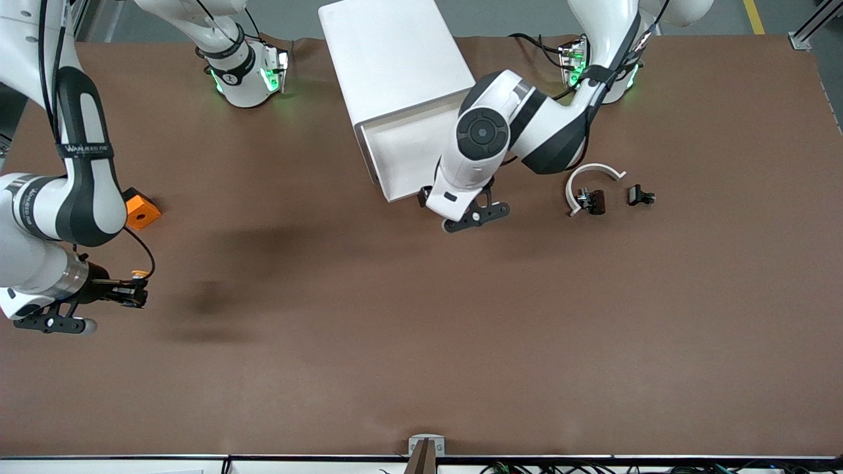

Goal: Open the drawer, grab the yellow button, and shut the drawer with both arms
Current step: 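Lower the button with the right gripper while the left gripper pushes the drawer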

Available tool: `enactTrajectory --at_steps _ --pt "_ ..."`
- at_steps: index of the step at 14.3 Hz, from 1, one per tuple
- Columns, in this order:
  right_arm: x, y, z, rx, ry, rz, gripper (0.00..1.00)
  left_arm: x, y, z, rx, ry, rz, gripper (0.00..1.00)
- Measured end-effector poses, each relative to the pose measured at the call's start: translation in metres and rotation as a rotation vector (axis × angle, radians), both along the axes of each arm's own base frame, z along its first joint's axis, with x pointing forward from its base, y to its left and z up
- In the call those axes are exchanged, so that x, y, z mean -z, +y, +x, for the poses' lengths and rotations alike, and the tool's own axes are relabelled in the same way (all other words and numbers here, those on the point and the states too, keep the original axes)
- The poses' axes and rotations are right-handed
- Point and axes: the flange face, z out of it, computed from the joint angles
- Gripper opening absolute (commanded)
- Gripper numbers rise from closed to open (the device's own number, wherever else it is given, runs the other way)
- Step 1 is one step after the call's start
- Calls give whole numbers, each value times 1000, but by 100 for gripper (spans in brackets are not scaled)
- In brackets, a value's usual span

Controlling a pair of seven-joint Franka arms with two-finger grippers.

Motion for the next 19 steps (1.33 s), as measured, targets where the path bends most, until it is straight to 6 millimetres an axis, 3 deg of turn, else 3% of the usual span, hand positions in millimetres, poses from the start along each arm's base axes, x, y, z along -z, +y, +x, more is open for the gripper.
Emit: enactTrajectory --at_steps 4,9,15,16,17,19 --pt "45 -37 -9 -5 7 -10 0 6 -8 -14 7 12 13 100" --pt "106 -56 -15 -25 35 -17 0 5 -18 -26 -2 13 20 100" --pt "131 -65 -18 -19 33 -22 0 7 -37 -49 -4 20 33 100" --pt "133 -65 -18 -19 31 -23 9 7 -41 -53 -3 21 35 100" --pt "134 -65 -18 -20 30 -23 95 8 -44 -57 -4 23 38 100" --pt "134 -63 -17 -22 27 -22 100 9 -52 -68 -3 29 44 100"
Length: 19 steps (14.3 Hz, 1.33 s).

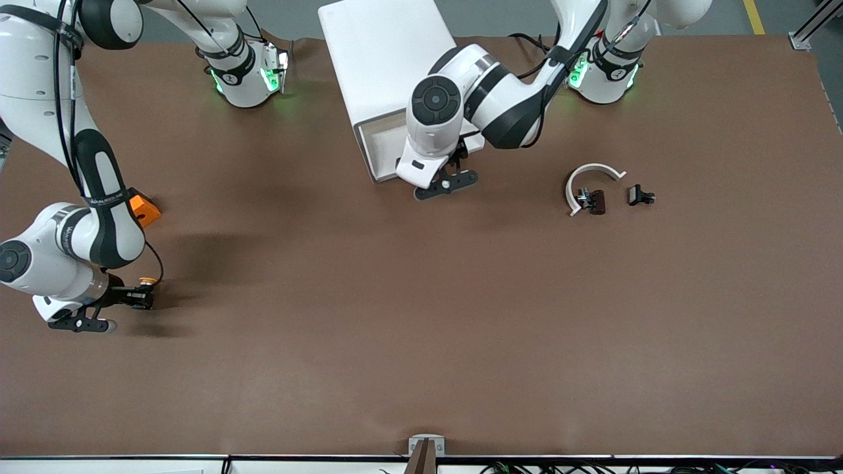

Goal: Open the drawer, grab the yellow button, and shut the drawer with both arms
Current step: 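Lower the button with the right gripper while the left gripper pushes the drawer, then open the right gripper and withdraw while the left gripper shuts the drawer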

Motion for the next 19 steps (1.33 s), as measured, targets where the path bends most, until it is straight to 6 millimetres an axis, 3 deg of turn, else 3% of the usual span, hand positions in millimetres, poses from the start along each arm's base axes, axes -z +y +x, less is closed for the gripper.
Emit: enactTrajectory --at_steps 4,6,8,11,15,17,19 --pt "-9 3 5 -21 -7 3 100 3 -16 -23 4 20 3 100" --pt "-31 4 10 -39 16 15 100 3 -23 -33 10 27 4 100" --pt "-72 7 15 -44 48 34 100 4 -28 -41 17 34 4 100" --pt "-156 23 10 -41 105 69 100 5 -35 -55 22 45 9 100" --pt "-264 77 -15 1 232 100 100 6 -41 -66 37 54 9 100" --pt "-305 94 -26 -8 264 102 100 6 -44 -71 47 59 10 100" --pt "-337 100 -34 -16 262 102 100 7 -46 -76 50 63 11 100"
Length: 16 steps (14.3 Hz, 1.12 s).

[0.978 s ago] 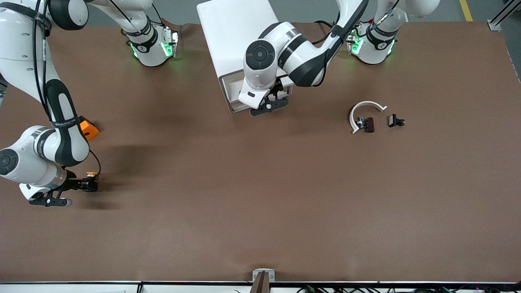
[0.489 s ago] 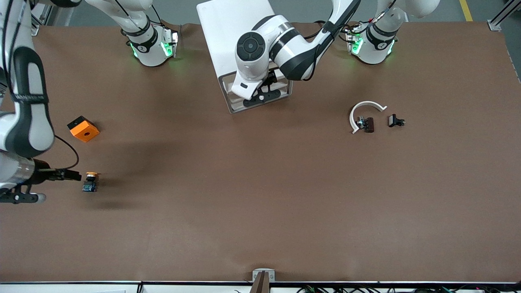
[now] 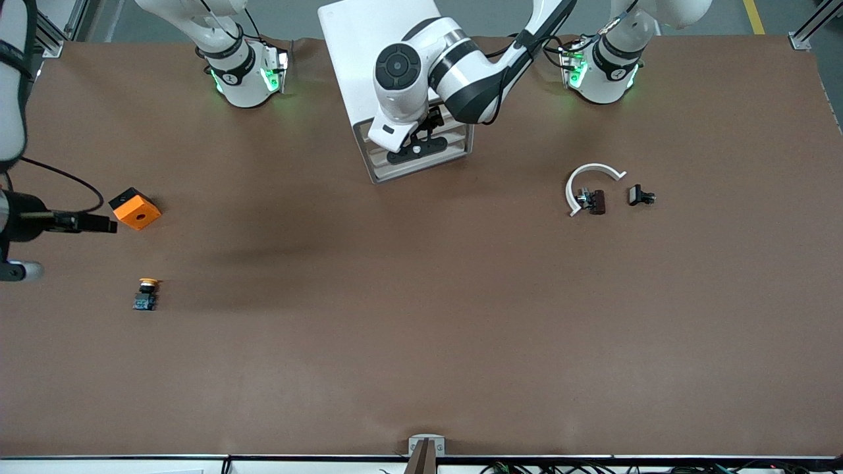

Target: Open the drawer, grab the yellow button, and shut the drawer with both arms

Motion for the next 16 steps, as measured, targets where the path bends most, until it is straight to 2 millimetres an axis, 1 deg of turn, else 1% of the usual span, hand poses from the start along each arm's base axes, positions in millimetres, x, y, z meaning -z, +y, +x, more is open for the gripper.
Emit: enactTrajectory --at_steps 2,3,6,7,8,11,12,13,14,16 --pt "-27 5 -7 -14 -31 -24 100 0 -2 -4 7 5 1 100" --pt "-37 12 -9 -31 -45 -49 100 0 -3 -6 10 1 4 100" --pt "-64 43 -9 -91 -95 -131 100 0 -3 -6 11 0 4 100" --pt "-69 49 -8 -96 -106 -140 100 0 -3 -6 11 0 4 100" --pt "-72 50 -8 -94 -112 -142 100 0 -2 -5 11 0 4 100" --pt "-72 46 -11 -62 -88 -146 100 -3 -1 -1 3 -4 -2 100" --pt "-72 47 -14 -22 -74 -146 100 -6 2 7 -11 -11 -11 100" --pt "-77 49 -16 20 -76 -140 100 -11 8 20 -33 -19 -22 100" --pt "-85 51 -19 49 -91 -129 100 -18 17 36 -60 -27 -33 100" --pt "-107 51 -32 75 -116 -95 100 -31 37 68 -112 -44 -54 100"
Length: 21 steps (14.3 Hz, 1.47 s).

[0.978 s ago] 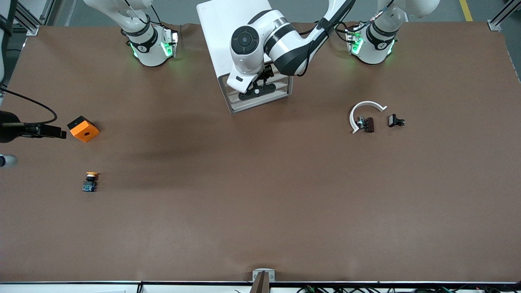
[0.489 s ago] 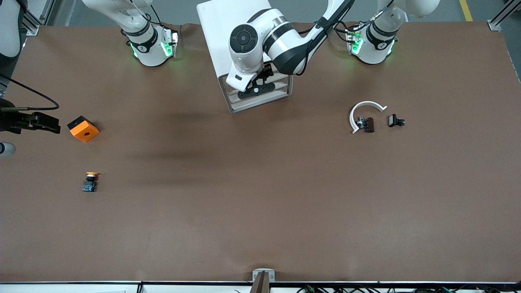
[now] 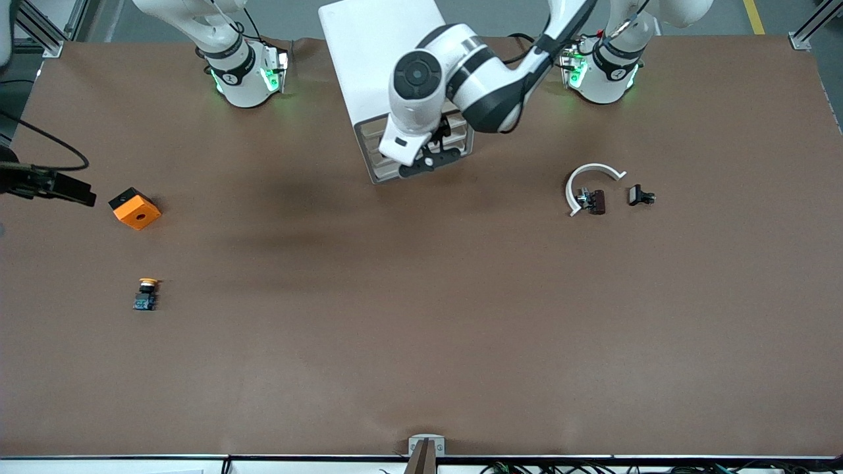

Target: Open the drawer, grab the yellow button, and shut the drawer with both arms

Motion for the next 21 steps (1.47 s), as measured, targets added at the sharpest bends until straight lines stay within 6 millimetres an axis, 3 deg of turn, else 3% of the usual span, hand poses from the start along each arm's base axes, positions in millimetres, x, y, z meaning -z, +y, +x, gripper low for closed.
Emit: enactTrajectory --at_steps 4,9,12,16,21 --pt "-34 -9 -25 -10 -25 25 100 -26 45 50 -71 -34 -35 100" --pt "-47 -18 -50 -46 -27 40 100 -56 117 101 -42 -84 -81 100" --pt "-45 -21 -67 -44 -25 48 100 -73 174 115 40 -90 -90 100" --pt "-23 -30 -78 -29 -46 55 100 -97 252 133 101 -87 -92 100" --pt "-23 -32 -87 -28 -64 57 100 -110 305 146 171 -121 -53 100"
